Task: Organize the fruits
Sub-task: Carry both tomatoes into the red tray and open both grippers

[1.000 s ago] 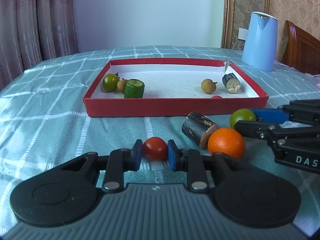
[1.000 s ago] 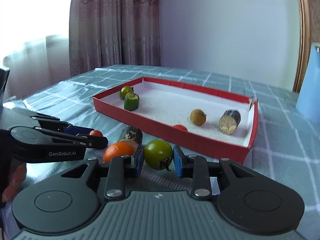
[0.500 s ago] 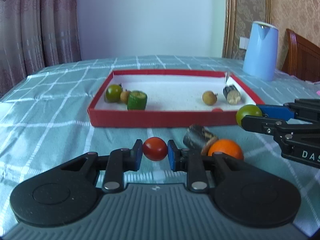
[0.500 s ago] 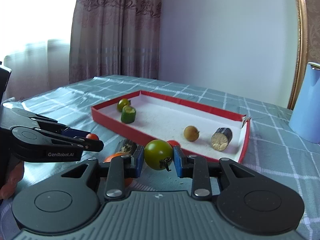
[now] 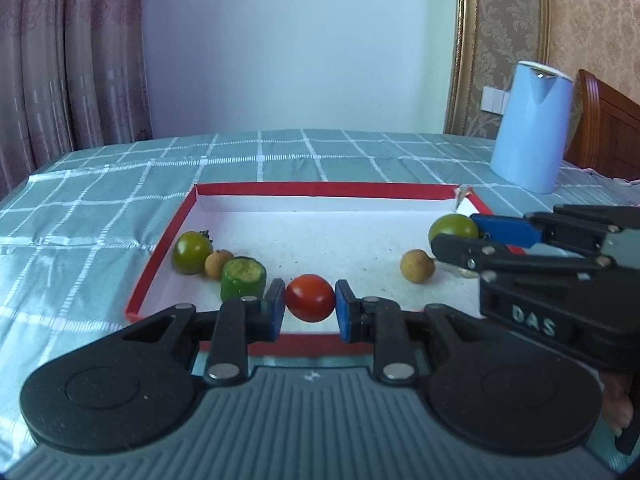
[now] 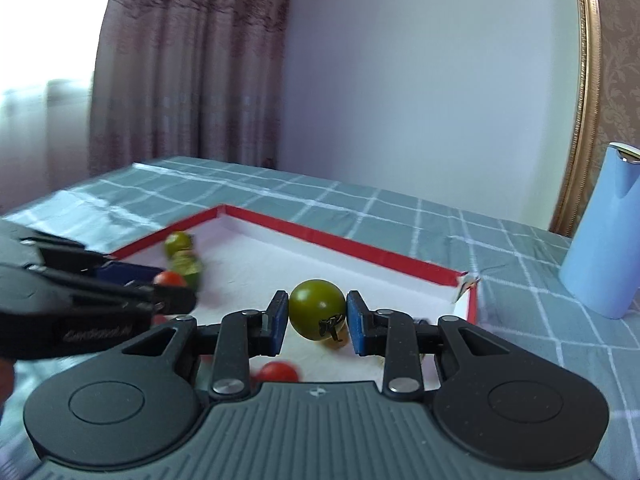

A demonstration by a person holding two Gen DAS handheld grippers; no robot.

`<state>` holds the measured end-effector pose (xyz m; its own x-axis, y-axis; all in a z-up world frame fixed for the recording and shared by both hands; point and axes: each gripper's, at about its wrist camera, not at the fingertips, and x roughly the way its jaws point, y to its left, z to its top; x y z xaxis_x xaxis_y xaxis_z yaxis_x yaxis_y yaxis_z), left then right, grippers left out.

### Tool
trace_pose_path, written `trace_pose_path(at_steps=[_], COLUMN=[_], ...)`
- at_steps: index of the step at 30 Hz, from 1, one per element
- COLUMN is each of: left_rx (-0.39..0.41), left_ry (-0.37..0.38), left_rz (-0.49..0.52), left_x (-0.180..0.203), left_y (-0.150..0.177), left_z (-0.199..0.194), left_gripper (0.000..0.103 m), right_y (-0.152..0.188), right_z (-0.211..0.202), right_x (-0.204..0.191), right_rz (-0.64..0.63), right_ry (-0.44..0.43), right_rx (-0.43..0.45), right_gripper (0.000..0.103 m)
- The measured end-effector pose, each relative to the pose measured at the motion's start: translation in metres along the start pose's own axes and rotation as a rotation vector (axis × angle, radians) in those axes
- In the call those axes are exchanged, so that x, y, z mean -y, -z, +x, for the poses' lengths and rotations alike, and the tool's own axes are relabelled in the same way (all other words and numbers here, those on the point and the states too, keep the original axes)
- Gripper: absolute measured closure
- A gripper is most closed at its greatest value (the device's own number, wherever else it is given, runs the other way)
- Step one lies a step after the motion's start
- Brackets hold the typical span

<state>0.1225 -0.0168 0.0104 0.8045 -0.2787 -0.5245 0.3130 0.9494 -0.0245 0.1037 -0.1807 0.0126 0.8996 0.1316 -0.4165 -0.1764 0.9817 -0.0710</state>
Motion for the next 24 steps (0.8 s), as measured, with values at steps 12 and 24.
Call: trace_pose_path(at_steps=[12,24], left_rx=[-0.074,-0.094], left_ry=[-0.047,-0.078], left_rz=[-0.001,0.034], left_x=[0.001,0.005], left_y=[-0.014,-0.011], left_z=[0.051,0.065], left_gripper=[0.079,0.079], right_y=[-0.011,-0.01], right_z=[0.068,0.083], right_x=[0.019,0.017], right_rz=[0.067,0.07], right_ry=[0.058,0.053], right_rx=[-0.122,-0.165], right_gripper=[0.073,0.072])
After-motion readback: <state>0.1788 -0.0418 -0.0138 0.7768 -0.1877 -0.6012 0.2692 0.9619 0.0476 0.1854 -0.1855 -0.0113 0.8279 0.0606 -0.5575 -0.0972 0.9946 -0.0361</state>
